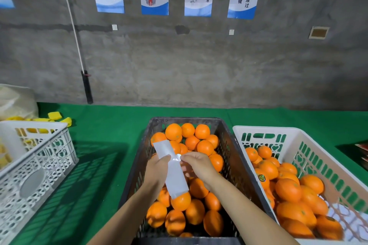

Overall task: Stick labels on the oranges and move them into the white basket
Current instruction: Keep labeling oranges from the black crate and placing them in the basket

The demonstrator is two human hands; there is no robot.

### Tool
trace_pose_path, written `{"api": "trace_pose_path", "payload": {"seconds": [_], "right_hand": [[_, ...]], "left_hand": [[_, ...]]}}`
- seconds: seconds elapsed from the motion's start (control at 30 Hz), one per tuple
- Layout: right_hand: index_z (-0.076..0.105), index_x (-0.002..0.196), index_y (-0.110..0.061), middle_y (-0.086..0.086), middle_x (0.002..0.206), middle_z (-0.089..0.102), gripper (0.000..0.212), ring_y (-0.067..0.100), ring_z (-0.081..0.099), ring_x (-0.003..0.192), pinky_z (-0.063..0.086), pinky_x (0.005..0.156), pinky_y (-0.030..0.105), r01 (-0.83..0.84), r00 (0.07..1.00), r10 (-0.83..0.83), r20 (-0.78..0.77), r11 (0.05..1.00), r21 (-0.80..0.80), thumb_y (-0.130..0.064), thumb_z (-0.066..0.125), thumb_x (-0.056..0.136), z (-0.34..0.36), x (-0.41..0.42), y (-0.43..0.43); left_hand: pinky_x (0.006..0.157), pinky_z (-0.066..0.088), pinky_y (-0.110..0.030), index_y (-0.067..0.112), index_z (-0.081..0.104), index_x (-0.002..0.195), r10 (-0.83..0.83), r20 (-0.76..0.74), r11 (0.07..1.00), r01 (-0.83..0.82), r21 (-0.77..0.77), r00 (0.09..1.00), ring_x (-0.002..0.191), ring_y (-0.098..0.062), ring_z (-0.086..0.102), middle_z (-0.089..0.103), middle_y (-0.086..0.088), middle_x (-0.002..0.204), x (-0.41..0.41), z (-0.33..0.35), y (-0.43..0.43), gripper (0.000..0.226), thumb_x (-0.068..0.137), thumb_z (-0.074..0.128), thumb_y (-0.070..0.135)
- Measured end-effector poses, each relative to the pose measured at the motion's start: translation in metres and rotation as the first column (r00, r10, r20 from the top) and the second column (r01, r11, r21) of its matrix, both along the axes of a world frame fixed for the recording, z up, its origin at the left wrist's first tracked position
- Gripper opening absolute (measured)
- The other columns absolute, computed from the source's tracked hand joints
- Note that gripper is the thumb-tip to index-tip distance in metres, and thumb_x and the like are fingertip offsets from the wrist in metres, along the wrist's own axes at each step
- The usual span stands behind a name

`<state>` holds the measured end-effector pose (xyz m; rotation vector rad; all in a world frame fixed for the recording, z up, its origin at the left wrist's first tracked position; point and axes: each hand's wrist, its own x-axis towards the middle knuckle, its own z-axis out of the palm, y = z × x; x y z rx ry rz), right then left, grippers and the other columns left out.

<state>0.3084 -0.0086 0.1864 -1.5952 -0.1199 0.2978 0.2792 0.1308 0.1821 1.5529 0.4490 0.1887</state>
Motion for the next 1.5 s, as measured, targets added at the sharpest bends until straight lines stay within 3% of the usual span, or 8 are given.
{"api": "trace_pose_path", "payload": {"seconds": [0.17, 0.27, 0.67, 0.87, 1.1, 1.27, 1.4, 1.5], "right_hand": [[0.069, 0.074, -0.01, -0.004, 0.065, 0.063, 0.025, 0.018, 0.057, 0.066, 0.051, 0.066, 0.034, 0.17, 0.951, -0.081, 0.298, 0.943, -0.286, -0.019, 0.063, 0.097, -0.015, 0.012, -0.013], [0.074, 0.085, -0.018, 0.0, 0.087, 0.072, 0.02, 0.02, 0.063, 0.083, 0.05, 0.068, 0.041, 0.087, 0.906, 0.261, 0.334, 0.656, -0.75, -0.029, 0.061, 0.096, -0.034, 0.014, -0.021], [0.065, 0.072, -0.011, 0.011, 0.082, 0.068, 0.034, 0.028, 0.06, 0.079, 0.036, 0.057, 0.033, -0.021, 0.826, 0.532, 0.183, 0.354, -0.935, -0.031, 0.054, 0.097, -0.057, 0.011, -0.004], [0.077, 0.095, -0.017, 0.001, 0.103, 0.074, 0.017, 0.023, 0.064, 0.099, 0.055, 0.081, 0.039, -0.18, 0.773, 0.634, 0.034, 0.27, -0.946, -0.022, 0.06, 0.092, -0.057, 0.008, -0.005], [0.076, 0.1, -0.025, -0.006, 0.114, 0.071, 0.013, 0.017, 0.061, 0.109, 0.053, 0.088, 0.035, -0.272, 0.786, 0.616, -0.052, 0.269, -0.924, -0.029, 0.067, 0.091, -0.064, 0.011, -0.005], [0.067, 0.072, -0.017, 0.002, 0.077, 0.073, 0.033, 0.013, 0.065, 0.07, 0.056, 0.076, 0.04, -0.274, 0.881, 0.473, -0.026, 0.464, -0.842, -0.039, 0.058, 0.095, -0.068, 0.011, -0.01], [0.066, 0.068, -0.016, 0.003, 0.076, 0.072, 0.037, 0.018, 0.067, 0.074, 0.055, 0.078, 0.039, -0.245, 0.908, 0.41, -0.084, 0.358, -0.901, -0.046, 0.061, 0.09, -0.071, 0.015, -0.005], [0.069, 0.076, -0.012, 0.007, 0.082, 0.073, 0.029, 0.024, 0.069, 0.081, 0.055, 0.076, 0.037, -0.28, 0.92, 0.376, -0.112, 0.431, -0.858, -0.039, 0.067, 0.086, -0.073, 0.018, -0.003]], "left_hand": [[0.087, 0.048, -0.041, 0.013, 0.054, 0.131, 0.1, 0.058, 0.992, -0.104, 0.072, 0.993, 0.096, -0.02, 0.061, 0.063, 0.001, 0.106, -0.003, -0.001, 0.004, 0.033, 0.103, 0.05, 0.031], [0.083, 0.05, -0.04, 0.014, 0.055, 0.127, 0.127, 0.071, 0.984, -0.134, 0.114, 0.989, 0.09, -0.016, 0.061, 0.064, 0.005, 0.102, -0.004, -0.001, 0.004, 0.032, 0.103, 0.048, 0.034], [0.063, 0.039, -0.035, 0.028, 0.052, 0.082, 0.177, 0.092, 0.981, -0.183, 0.064, 0.98, 0.071, -0.021, 0.054, 0.058, -0.007, 0.082, -0.002, -0.003, 0.008, 0.022, 0.103, 0.048, 0.032], [0.061, 0.042, -0.03, 0.018, 0.058, 0.107, 0.179, 0.053, 0.98, -0.183, 0.08, 0.982, 0.078, -0.017, 0.059, 0.062, -0.002, 0.088, -0.002, -0.005, 0.008, 0.018, 0.103, 0.047, 0.032], [0.066, 0.046, -0.032, 0.022, 0.054, 0.112, 0.178, 0.056, 0.981, -0.182, 0.06, 0.982, 0.085, -0.015, 0.061, 0.063, 0.002, 0.095, -0.003, -0.003, 0.008, 0.014, 0.103, 0.047, 0.031], [0.064, 0.042, -0.032, 0.025, 0.053, 0.093, 0.175, 0.052, 0.982, -0.178, 0.068, 0.983, 0.075, -0.013, 0.056, 0.059, 0.003, 0.085, -0.003, -0.002, 0.009, 0.013, 0.103, 0.047, 0.031], [0.061, 0.038, -0.03, 0.026, 0.054, 0.086, 0.183, 0.051, 0.979, -0.187, 0.086, 0.982, 0.071, -0.015, 0.054, 0.058, -0.001, 0.08, -0.002, -0.003, 0.009, 0.019, 0.103, 0.046, 0.031], [0.058, 0.036, -0.028, 0.022, 0.055, 0.089, 0.184, 0.049, 0.977, -0.188, 0.099, 0.982, 0.069, -0.014, 0.052, 0.054, -0.001, 0.076, -0.002, -0.002, 0.009, 0.019, 0.103, 0.046, 0.03]]}}
